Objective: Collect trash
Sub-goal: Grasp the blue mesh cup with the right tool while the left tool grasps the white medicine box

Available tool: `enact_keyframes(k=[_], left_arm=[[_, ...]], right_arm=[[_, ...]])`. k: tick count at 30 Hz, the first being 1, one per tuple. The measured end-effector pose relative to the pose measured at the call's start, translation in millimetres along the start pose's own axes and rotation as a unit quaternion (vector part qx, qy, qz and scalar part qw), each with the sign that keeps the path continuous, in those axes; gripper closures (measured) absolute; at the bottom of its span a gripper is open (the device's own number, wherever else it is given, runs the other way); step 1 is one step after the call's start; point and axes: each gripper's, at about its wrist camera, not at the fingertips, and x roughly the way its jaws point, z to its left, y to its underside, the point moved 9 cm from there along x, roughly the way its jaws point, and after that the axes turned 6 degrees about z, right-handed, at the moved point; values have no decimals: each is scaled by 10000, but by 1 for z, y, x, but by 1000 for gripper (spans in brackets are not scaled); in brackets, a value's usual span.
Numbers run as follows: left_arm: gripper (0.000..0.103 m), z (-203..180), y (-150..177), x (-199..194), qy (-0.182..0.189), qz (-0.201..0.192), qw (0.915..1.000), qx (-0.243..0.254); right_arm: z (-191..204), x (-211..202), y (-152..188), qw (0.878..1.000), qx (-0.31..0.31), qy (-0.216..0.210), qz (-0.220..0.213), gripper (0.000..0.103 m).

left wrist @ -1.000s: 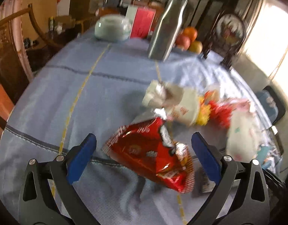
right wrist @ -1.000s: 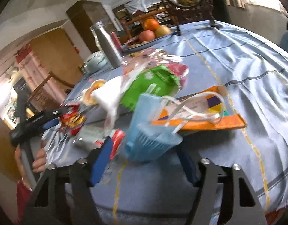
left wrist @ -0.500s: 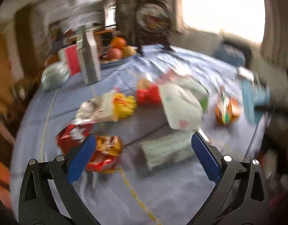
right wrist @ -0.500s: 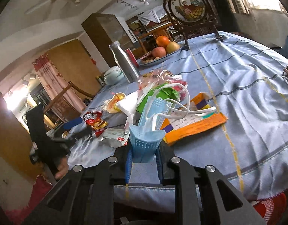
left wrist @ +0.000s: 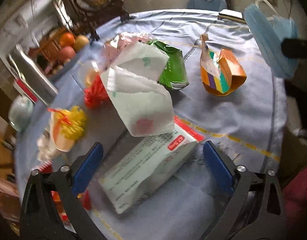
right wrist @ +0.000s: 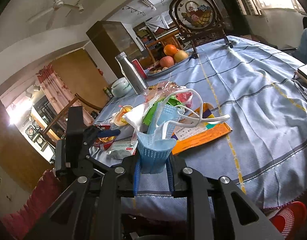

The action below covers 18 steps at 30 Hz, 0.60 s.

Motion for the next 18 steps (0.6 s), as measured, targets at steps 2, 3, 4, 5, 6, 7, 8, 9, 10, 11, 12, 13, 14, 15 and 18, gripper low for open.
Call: enact_keyframes(k=[2, 3, 4, 5, 6, 7, 8, 9, 10, 11, 12, 13, 14, 15, 18], left_arm=[[28, -2, 1, 1, 258, 97, 9992, -296], [32, -2, 2, -1, 247, 71, 9986, -467], [34, -5, 3, -6, 262, 14, 9980, -577], [37, -8, 4, -11, 315, -53, 9971, -692], [38, -11, 5, -15, 480, -105, 9953, -835], [38, -19, 9, -21, 724, -115, 9928, -949], [39, -23, 10, -26, 826, -144, 9908, -1059], [39, -25, 10, -27, 800, -147, 9904, -1121], [39, -26, 9, -27, 686, -140, 9912, -1122], [38, -25, 9, -26, 528, -153, 9924, -1100], [38, -25, 9, -25, 455, -160, 9929, -1085], [38, -25, 10, -24, 408, -135, 9932, -1085], [35, -23, 11, -22, 411, -136, 9928, -1119], [28, -20, 13, -22, 468, -126, 9917, -1195], [16, -8, 26, -26, 362, -98, 9907, -1304]], right_arm=[[-2, -3, 0, 10000, 20, -7, -46, 80], [-3, -6, -1, 10000, 44, -19, -72, 80], [-5, -6, -1, 9999, 65, -30, -88, 80], [-6, -7, 0, 9999, 81, -34, -97, 80], [-8, -8, 0, 9999, 102, -31, -104, 80], [-8, -9, 0, 9999, 116, -27, -105, 80], [-9, -9, 1, 9999, 131, -27, -99, 80], [-10, -9, 1, 9999, 140, -30, -94, 80], [-10, -9, 2, 9999, 142, -28, -93, 80], [-11, -9, 2, 9999, 139, -22, -98, 80], [-11, -10, 2, 9998, 141, -19, -103, 80], [-12, -11, 3, 9998, 144, -17, -104, 80], [-13, -11, 3, 9998, 146, -8, -106, 80], [-12, -12, 6, 9998, 143, 3, -110, 80], [-15, -16, 5, 9998, 129, 27, -137, 79]])
